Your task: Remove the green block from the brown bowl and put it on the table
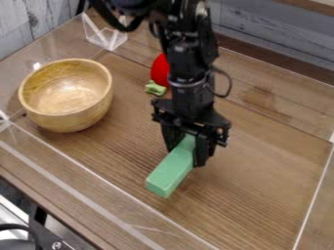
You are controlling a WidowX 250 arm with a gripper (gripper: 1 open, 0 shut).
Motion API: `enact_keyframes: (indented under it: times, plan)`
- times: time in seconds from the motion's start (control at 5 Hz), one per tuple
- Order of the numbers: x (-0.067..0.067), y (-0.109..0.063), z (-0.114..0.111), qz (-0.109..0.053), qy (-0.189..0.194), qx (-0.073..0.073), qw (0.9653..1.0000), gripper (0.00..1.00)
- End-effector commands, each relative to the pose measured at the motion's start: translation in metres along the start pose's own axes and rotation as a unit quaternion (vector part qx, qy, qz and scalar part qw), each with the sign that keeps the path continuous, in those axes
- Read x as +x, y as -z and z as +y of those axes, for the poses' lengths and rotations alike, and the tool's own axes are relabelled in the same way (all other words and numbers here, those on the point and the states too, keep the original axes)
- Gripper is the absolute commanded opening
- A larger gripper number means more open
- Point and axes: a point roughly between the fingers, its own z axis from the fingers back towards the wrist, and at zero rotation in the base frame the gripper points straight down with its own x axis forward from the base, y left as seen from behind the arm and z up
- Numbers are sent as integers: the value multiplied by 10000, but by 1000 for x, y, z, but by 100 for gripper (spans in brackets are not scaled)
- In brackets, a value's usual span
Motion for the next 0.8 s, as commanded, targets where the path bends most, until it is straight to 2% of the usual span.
enact_keyframes:
  times: [0.0,0.4,0.6]
  plan:
    - [8,3,16,-262,-16,38,9996,0]
    - [14,1,29,-345,238,-28,9991,0]
    - [18,6,31,-384,273,-64,9989,0]
